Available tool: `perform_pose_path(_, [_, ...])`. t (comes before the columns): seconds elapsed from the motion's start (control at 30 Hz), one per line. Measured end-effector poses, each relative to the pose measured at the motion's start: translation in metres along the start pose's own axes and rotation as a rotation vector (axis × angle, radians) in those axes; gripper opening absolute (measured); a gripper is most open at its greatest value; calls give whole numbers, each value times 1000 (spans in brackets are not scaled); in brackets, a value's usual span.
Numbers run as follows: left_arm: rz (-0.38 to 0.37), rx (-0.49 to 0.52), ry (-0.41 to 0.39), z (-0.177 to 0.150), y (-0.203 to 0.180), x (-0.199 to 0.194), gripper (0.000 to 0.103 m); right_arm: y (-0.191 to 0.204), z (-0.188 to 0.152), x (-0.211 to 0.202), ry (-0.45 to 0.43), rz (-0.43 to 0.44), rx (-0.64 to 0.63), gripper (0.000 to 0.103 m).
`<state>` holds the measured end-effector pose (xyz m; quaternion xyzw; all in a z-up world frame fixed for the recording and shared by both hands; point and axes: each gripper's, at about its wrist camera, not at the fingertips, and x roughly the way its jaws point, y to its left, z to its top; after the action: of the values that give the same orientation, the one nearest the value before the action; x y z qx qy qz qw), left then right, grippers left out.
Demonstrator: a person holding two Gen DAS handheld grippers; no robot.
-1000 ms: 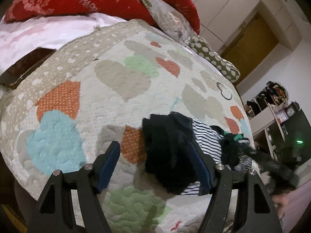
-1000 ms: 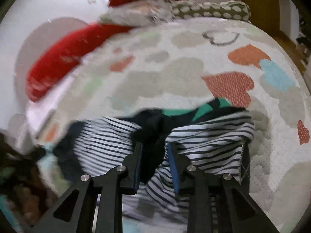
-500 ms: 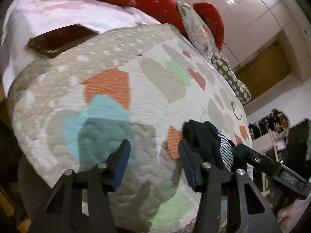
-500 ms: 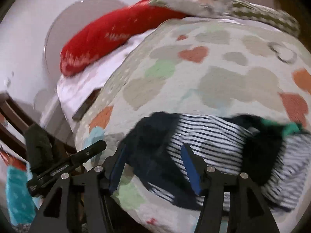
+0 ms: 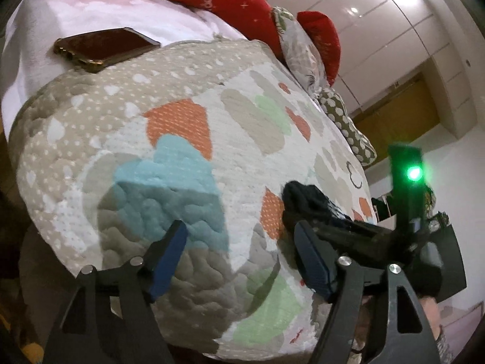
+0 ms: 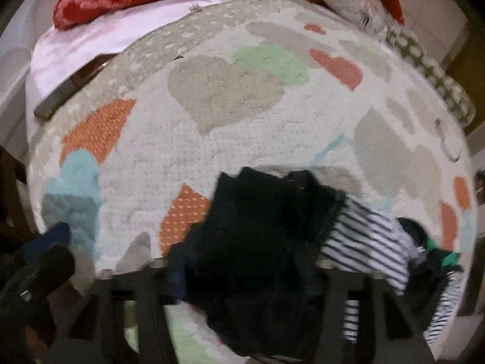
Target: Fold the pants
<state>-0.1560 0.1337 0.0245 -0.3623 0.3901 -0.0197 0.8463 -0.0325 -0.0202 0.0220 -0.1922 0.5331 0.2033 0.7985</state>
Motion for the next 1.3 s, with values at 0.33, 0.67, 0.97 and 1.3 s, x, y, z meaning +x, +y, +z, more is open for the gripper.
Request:
perform_pose_path(0.33, [5, 54, 60, -6, -26, 15, 73, -75, -12, -62, -181, 218, 219, 23])
perform_pose_path(0.67, [-9, 188, 160, -21, -85, 41, 73, -208, -85, -99, -348, 305, 549, 22])
perform_pose_path(0.97, [-14, 294, 242, -34, -139, 69, 73, -292, -177, -90, -352, 158, 856, 46])
perform_pose_path(1.3, [-47, 590, 292, -86, -225, 111, 73, -279, -161, -93, -523, 674, 785, 43])
